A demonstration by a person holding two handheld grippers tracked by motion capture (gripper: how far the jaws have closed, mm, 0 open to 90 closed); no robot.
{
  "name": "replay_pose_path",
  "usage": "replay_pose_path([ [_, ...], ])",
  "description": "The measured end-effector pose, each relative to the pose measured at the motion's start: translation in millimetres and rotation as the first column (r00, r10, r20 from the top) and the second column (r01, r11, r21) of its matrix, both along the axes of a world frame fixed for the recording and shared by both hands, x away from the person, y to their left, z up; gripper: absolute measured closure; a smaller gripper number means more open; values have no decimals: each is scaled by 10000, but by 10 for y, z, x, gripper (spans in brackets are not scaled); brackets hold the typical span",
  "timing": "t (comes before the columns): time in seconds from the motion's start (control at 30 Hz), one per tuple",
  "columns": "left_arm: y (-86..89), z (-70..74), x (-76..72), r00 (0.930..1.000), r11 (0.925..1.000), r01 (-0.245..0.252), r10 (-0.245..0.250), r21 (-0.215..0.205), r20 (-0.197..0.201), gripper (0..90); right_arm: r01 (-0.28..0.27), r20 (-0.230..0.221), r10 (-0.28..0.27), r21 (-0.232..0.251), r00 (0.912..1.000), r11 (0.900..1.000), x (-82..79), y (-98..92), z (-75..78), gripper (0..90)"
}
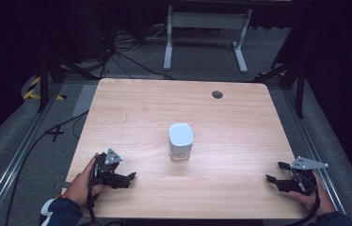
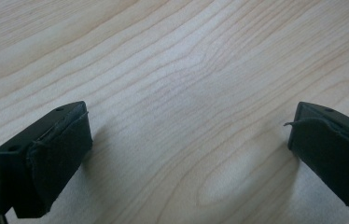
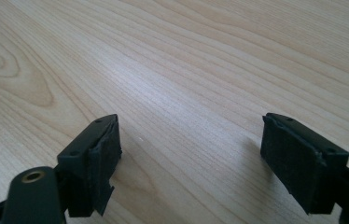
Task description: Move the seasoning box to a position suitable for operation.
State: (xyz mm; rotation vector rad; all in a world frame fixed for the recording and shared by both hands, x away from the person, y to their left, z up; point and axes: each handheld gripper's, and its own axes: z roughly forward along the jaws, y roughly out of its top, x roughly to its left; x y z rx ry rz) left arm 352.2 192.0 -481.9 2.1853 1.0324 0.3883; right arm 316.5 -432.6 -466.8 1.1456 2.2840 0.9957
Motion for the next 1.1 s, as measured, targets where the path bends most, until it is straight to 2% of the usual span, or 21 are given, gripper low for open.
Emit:
replay_pose_path([
  [0.07, 4, 7, 23, 10000, 9999, 24, -24, 116, -13, 0, 6, 8, -6, -6, 10000, 10000, -1, 0, 0, 200],
  [0.13, -2, 3, 19, 9999, 10000, -40, 40, 1, -103, 0, 9, 12, -9, -8, 10000, 10000, -2, 0, 0, 200],
  [0.17, 2, 8, 24, 9999, 10000, 21, -20, 26, -164, 0, 13, 6, -13, -3, 10000, 10000, -2, 0, 0, 200],
  [0.2, 11, 3, 40, 9999, 9999, 141, -141, 49, 5, 0, 12, 7, -12, -5, 10000, 10000, -2, 0, 0, 200],
  [0.23, 25, 2, 53, 9995, 9995, 323, -323, 52, 2, 0, 30, -1, -30, -3, 10000, 10000, -2, 1, 0, 200],
  [0.37, 60, 4, 83, 9987, 9987, 505, -505, 58, -37, 0, 168, -10, -168, 2, 9999, 9999, -3, 9, 1, 191],
  [0.53, 61, 2, 107, 9963, 9963, 856, -856, 19, -23, 2, 86, -417, -100, -342, 9991, 9994, 39, 58, 59, 244],
  [0.63, 64, 3, 124, 9940, 9940, 1091, -1091, 38, 18, 4, -221, -328, 211, -302, 9992, 9993, 47, 108, 89, 259],
  [0.7, 66, 2, 134, 9900, 9900, 1408, -1408, 22, 44, 4, -556, -152, 557, 54, 9983, 9984, 48, 184, 150, 297],
  [0.73, 56, 6, 153, 9885, 9885, 1510, -1510, 41, 16, 6, -1016, 36, 1016, 183, 9948, 9947, 52, 265, 212, 339],
  [0.77, 52, 13, 166, 9880, 9880, 1542, -1542, 93, 59, 13, -1172, 154, 1169, 186, 9930, 9929, 50, 310, 243, 359],
  [0.8, 44, 47, 180, 9870, 9870, 1603, -1603, 52, -136, 45, -1338, 276, 1334, 127, 9907, 9909, 51, 338, 265, 381],
  [0.83, 45, 74, 194, 9849, 9849, 1730, -1730, -31, -19, 161, -1572, 368, 1562, 234, 9870, 9873, 54, 387, 297, 412],
  [0.87, 45, 74, 194, 9849, 9849, 1730, -1730, -31, -19, 274, -1572, 368, 1562, 234, 9870, 9873, 54, 387, 297, 412],
  [0.9, 32, 93, 212, 9812, 9810, 1930, -1929, -198, 80, 274, -1707, 415, 1694, 289, 9847, 9849, 58, 425, 323, 433],
  [0.93, 14, 112, 224, 9814, 9814, 1912, -1908, -162, 223, 276, -1842, 502, 1828, 254, 9819, 9826, 67, 476, 353, 451],
  [0.97, -13, 130, 237, 9833, 9836, 1798, -1794, -133, 293, 200, -1990, 517, 1974, 274, 9790, 9796, 75, 513, 380, 470],
  [1.0, -36, 152, 255, 9820, 9819, 1878, -1872, -263, 244, 222, -2112, 586, 2091, 322, 9761, 9769, 80, 555, 402, 490],
  [1.03, -63, 188, 278, 9781, 9778, 2067, -2056, -347, 324, 299, -2202, 692, 2177, 306, 9736, 9750, 84, 593, 429, 513],
  [1.07, -94, 214, 291, 9777, 9780, 2056, -2037, -352, 517, 318, -2301, 803, 2272, 291, 9705, 9727, 91, 634, 461, 526],
  [1.1, -111, 241, 309, 9767, 9778, 2081, -2063, -258, 594, 295, -2378, 852, 2340, 379, 9685, 9706, 99, 662, 481, 542],
])
